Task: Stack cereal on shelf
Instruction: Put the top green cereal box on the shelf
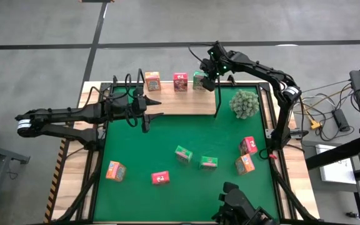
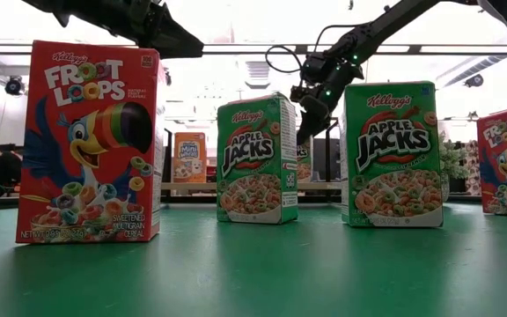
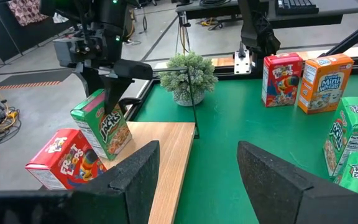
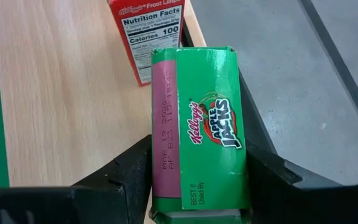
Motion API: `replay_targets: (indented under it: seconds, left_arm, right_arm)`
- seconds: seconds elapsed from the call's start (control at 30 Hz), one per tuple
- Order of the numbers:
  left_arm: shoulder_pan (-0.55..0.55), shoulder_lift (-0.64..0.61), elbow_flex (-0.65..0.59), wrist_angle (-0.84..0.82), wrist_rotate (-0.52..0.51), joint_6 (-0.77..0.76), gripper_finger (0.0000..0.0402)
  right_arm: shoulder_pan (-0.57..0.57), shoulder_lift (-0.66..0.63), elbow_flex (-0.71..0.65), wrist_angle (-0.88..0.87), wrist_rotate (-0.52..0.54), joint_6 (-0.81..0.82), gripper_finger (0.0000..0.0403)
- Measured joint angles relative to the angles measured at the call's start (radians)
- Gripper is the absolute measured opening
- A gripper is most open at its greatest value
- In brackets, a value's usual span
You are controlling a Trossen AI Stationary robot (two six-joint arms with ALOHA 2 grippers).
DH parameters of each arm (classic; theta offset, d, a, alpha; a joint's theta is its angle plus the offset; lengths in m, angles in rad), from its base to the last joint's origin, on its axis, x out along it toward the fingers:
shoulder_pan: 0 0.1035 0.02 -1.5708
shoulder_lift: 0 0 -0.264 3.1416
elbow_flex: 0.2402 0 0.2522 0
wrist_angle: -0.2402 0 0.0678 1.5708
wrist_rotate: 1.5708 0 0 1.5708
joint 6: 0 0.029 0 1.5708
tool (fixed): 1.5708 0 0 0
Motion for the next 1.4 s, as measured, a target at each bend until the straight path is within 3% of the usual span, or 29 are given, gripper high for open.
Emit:
replay_targets:
  seconds: [0.37,1.07,1.23,1.4]
  left_arm:
    - [0.000,0.000,0.000,-0.001,0.000,0.000,0.0199]
    - [0.000,0.000,0.000,-0.007,0.001,0.000,0.0199]
    - [0.000,0.000,0.000,-0.006,0.001,0.003,0.0199]
    - [0.000,0.000,0.000,-0.006,0.001,0.004,0.0199]
  right_arm:
    - [0.000,-0.009,0.002,-0.004,-0.001,-0.002,0.0214]
    - [0.010,-0.064,0.033,-0.021,0.001,0.063,0.0213]
    - [0.034,-0.064,0.076,0.025,0.004,0.111,0.0190]
    - [0.072,-0.059,0.090,0.100,0.051,0.104,0.0118]
